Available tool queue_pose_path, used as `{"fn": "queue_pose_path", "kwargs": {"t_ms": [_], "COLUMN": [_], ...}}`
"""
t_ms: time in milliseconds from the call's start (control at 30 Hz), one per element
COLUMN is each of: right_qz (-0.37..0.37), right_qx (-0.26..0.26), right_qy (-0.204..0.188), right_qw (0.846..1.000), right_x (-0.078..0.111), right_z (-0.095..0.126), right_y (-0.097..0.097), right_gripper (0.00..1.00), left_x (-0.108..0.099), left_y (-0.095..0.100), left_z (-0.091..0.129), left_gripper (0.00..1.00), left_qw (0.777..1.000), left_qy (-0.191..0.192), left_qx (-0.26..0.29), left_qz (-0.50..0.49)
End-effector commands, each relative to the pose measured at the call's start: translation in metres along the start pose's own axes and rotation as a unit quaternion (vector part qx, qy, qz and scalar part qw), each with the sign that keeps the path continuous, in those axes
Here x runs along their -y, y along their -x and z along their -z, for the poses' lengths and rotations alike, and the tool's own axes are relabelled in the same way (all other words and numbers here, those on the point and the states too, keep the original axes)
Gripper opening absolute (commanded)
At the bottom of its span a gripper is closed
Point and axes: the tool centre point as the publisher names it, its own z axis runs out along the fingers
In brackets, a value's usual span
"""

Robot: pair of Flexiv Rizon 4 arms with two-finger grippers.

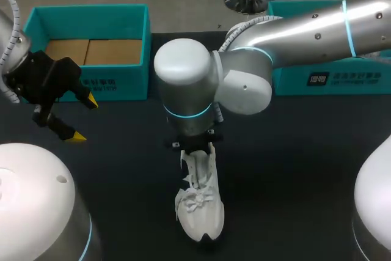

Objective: Take the shoe out of the shoebox, open the shoe tongue, remove and reinsert the insole, then place the shoe into the shoebox

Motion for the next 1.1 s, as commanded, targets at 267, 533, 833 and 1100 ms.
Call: {"fn": "queue_pose_path", "kwargs": {"t_ms": [267, 533, 833, 1100], "right_qz": [-0.004, 0.012, 0.046, 0.048], "right_qx": [-0.005, -0.010, -0.059, -0.065], "right_qy": [-0.007, -0.018, -0.102, -0.142], "right_qw": [1.000, 1.000, 0.992, 0.987], "right_x": [0.001, -0.017, -0.022, -0.014], "right_z": [0.004, 0.035, 0.031, 0.031], "right_y": [0.007, 0.020, 0.021, 0.017], "right_gripper": [0.00, 0.00, 0.00, 0.00], "left_x": [0.000, 0.000, 0.000, 0.000], "left_y": [0.000, 0.000, 0.000, 0.000], "left_z": [0.000, 0.000, 0.000, 0.000], "left_gripper": [1.00, 1.00, 1.00, 1.00], "left_qw": [1.000, 1.000, 1.000, 1.000], "left_qy": [0.001, 0.001, 0.001, 0.001], "left_qx": [0.000, 0.000, 0.000, 0.000], "left_qz": [0.000, 0.000, 0.000, 0.000]}}
